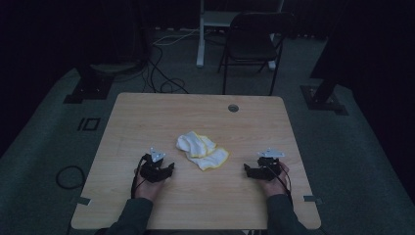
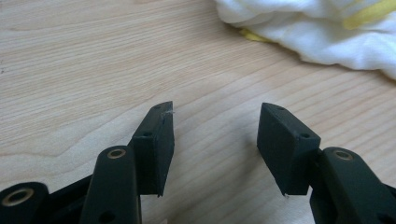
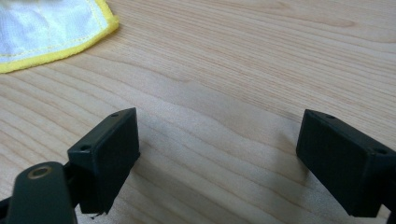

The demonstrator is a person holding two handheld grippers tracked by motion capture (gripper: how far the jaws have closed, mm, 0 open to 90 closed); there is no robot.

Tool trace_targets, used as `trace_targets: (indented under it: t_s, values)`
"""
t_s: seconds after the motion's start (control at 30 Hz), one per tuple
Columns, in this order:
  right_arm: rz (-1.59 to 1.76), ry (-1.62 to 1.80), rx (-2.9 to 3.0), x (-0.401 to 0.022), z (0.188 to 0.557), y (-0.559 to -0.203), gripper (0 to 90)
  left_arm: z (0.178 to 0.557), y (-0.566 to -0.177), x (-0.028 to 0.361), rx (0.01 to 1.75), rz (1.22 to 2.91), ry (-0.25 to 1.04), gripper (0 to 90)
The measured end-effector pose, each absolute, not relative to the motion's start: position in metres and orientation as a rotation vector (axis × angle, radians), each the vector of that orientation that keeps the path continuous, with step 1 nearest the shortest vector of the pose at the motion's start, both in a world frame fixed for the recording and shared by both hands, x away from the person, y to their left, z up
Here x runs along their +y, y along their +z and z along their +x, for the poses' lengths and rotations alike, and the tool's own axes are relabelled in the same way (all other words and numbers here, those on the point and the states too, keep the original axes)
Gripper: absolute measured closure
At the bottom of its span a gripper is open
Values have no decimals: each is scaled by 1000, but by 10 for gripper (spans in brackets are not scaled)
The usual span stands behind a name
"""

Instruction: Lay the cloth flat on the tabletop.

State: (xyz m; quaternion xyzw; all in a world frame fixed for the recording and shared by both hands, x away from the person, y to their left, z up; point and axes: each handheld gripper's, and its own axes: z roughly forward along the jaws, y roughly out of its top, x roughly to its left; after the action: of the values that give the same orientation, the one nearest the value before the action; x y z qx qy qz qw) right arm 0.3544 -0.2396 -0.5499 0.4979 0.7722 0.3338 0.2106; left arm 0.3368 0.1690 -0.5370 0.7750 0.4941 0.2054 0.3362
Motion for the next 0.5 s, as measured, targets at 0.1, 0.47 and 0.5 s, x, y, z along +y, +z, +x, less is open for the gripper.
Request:
trace_targets:
  t_s: [0.1,0.47,0.5]
  values:
    - [1384,928,2147,-240,354,-550,132,336,-529,169,1266,1994,505,479]
    - [1383,927,2147,-240,354,-550,132,336,-506,165,1192,1981,454,472]
    - [1384,926,2147,-240,354,-550,132,338,-502,164,1188,1980,451,472]
